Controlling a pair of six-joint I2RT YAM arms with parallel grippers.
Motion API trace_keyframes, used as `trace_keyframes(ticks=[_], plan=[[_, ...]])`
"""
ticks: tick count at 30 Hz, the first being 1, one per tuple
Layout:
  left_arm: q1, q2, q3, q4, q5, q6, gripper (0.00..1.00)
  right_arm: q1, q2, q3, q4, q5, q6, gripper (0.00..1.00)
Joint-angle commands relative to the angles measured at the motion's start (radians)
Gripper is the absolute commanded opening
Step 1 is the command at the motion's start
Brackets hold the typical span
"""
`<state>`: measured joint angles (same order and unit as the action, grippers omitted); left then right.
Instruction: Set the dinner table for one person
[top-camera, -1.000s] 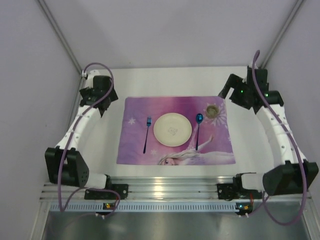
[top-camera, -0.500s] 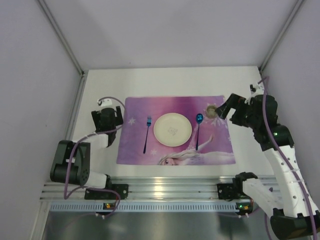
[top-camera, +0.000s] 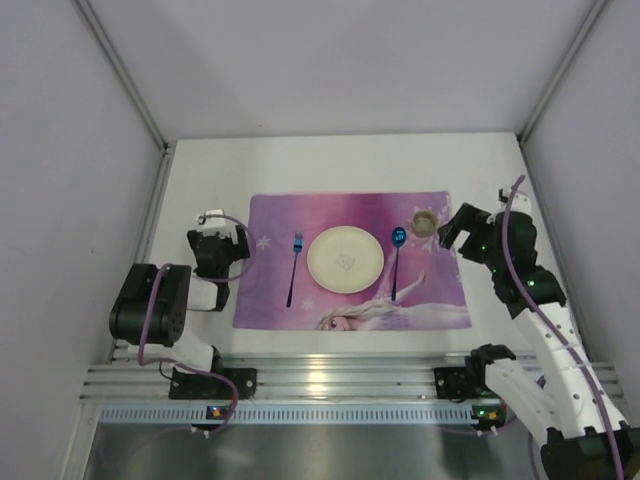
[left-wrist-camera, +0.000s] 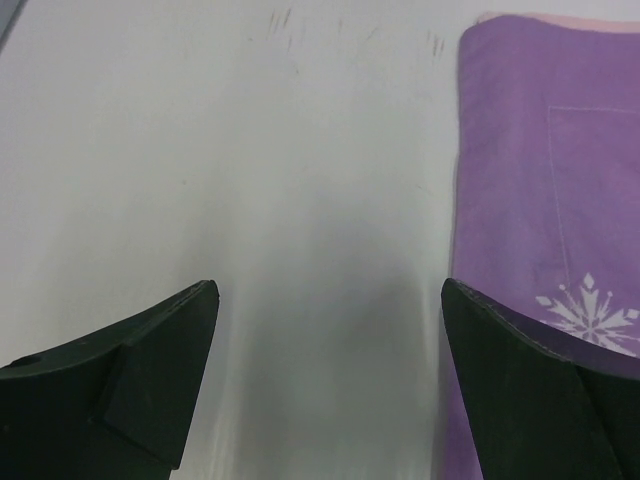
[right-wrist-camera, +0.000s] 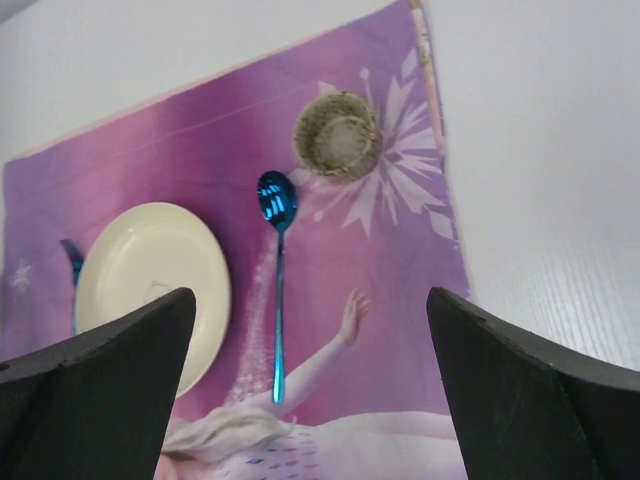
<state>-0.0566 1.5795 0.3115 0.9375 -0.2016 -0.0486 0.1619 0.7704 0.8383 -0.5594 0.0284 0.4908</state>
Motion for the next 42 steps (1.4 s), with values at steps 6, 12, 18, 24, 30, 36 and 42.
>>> trace_keyframes(ticks=[6,12,18,24,30,36,42], plan=[[0.001,-0.003,-0.008,0.192,0.034,0.009,0.98,0.01,0.05,-0.355,0.725,0.362,-0.334,1.0],[0.001,-0.004,-0.008,0.193,0.034,0.009,0.99,-0.004,0.249,-0.711,1.425,0.102,-0.72,1.0],[0.001,-0.003,-0.006,0.192,0.034,0.009,0.98,-0.031,0.553,-0.646,1.718,0.05,-0.641,1.0],[0.003,-0.003,-0.006,0.192,0.036,0.009,0.99,-0.07,0.676,-0.662,1.868,0.068,-0.597,1.0],[0.001,-0.003,-0.008,0.192,0.036,0.009,0.98,-0.073,0.679,-0.631,1.813,0.096,-0.58,1.0],[0.001,-0.004,-0.008,0.193,0.036,0.009,0.98,-0.074,0.679,-0.63,1.813,0.09,-0.581,1.0],[0.001,-0.003,-0.008,0.192,0.036,0.009,0.98,-0.076,0.679,-0.63,1.813,0.09,-0.581,1.0]])
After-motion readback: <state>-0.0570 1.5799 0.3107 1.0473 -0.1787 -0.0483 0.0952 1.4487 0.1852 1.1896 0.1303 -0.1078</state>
